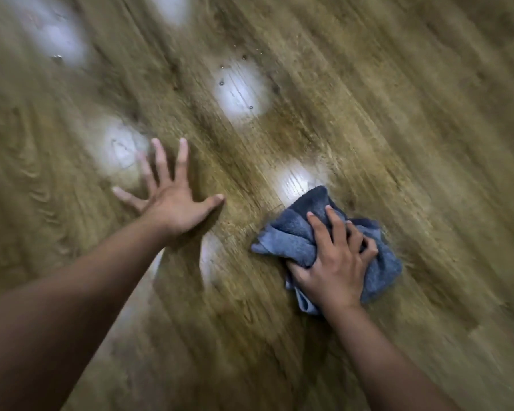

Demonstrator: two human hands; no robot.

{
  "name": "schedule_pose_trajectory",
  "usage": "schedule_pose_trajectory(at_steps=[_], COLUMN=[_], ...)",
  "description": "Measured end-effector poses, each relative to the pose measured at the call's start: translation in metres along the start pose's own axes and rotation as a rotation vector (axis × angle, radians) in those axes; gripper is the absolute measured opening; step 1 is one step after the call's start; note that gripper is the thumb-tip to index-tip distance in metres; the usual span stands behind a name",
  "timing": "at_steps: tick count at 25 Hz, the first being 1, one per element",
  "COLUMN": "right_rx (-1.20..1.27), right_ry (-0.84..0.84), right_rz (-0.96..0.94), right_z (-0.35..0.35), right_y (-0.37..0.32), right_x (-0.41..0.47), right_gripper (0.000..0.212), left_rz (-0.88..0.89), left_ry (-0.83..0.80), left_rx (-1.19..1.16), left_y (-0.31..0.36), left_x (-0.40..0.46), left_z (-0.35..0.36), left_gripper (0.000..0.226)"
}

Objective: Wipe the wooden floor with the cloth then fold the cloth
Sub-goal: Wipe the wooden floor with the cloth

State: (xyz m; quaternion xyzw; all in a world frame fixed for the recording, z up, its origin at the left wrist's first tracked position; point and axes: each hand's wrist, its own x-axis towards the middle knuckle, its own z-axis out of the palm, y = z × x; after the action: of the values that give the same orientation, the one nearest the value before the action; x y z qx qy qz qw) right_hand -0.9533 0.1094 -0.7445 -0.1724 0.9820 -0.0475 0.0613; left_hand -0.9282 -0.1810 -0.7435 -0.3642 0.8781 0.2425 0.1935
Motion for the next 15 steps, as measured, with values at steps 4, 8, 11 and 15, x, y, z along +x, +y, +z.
schedule_pose_trajectory(at_steps=[4, 8, 11, 15], right_rx=[-0.018, -0.043, -0.041, -0.001], right_ry=[-0.020, 0.039, 0.078, 0.031], right_rz=[0.019, 0.063, 0.153, 0.093], right_z=[0.000, 0.006, 0.011, 0.017], right_y=[-0.001, -0.018, -0.070, -0.138], right_x=[0.000, 0.020, 0.062, 0.107], right_gripper=[0.089, 0.088, 0.087, 0.090], left_rz=[-0.296, -0.233, -0.235, -0.277], left_ry=[-0.220, -0.286, -0.304, -0.281], left_rx=[-0.105, -0.114, -0.081, -0.086], left_y=[-0.057, -0.055, -0.059, -0.057], left_x=[-0.020, -0.018, -0.017, -0.012], left_z=[-0.031, -0.033, -0.029, -0.023], left_gripper=[0.154, 0.146, 0.142, 0.107])
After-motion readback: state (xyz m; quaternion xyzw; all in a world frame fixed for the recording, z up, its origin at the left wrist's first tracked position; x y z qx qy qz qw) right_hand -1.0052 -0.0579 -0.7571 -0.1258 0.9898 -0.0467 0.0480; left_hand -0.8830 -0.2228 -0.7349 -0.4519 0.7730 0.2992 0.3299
